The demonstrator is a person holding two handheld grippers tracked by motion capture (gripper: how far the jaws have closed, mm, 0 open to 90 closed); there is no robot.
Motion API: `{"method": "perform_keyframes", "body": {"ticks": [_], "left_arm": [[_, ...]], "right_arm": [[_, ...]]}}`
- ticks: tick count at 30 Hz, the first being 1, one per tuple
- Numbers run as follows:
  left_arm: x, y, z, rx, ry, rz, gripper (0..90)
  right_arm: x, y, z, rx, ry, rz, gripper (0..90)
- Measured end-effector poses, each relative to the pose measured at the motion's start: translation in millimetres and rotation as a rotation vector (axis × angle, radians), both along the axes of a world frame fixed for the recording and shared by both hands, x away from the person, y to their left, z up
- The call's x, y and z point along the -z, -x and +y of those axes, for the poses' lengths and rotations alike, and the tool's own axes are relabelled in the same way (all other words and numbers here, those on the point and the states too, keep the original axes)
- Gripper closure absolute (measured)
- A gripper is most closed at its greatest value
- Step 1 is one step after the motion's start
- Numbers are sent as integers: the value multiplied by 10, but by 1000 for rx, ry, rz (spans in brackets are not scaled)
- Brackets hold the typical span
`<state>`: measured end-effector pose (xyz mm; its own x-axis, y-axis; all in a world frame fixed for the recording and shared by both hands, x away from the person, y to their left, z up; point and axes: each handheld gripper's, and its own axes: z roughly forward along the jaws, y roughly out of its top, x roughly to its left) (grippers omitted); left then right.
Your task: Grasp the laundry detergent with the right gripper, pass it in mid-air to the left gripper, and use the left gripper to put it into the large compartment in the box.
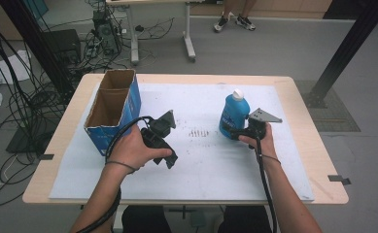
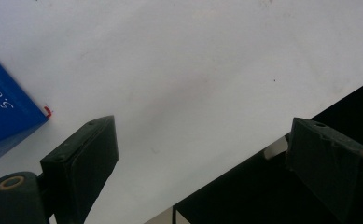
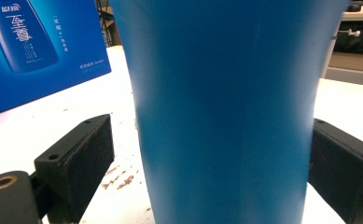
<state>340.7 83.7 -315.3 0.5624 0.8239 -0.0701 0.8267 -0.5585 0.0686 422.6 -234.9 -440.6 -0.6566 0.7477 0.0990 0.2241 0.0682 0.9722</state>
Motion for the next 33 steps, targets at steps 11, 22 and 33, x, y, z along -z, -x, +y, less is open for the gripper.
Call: {"method": "perform_keyframes", "body": {"ticks": [11,22,33], "left_arm": [[-2,6,5,0,0,-1,95],[-2,15,-2,0,-1,-1,95],[-12,20,11,0,-3,-3,95]], "right_arm": [[-1,6,1,5,-1,3,68],[-6,11,0,10,0,0,60],[-11,12,11,-2,-7,-7,42]]}}
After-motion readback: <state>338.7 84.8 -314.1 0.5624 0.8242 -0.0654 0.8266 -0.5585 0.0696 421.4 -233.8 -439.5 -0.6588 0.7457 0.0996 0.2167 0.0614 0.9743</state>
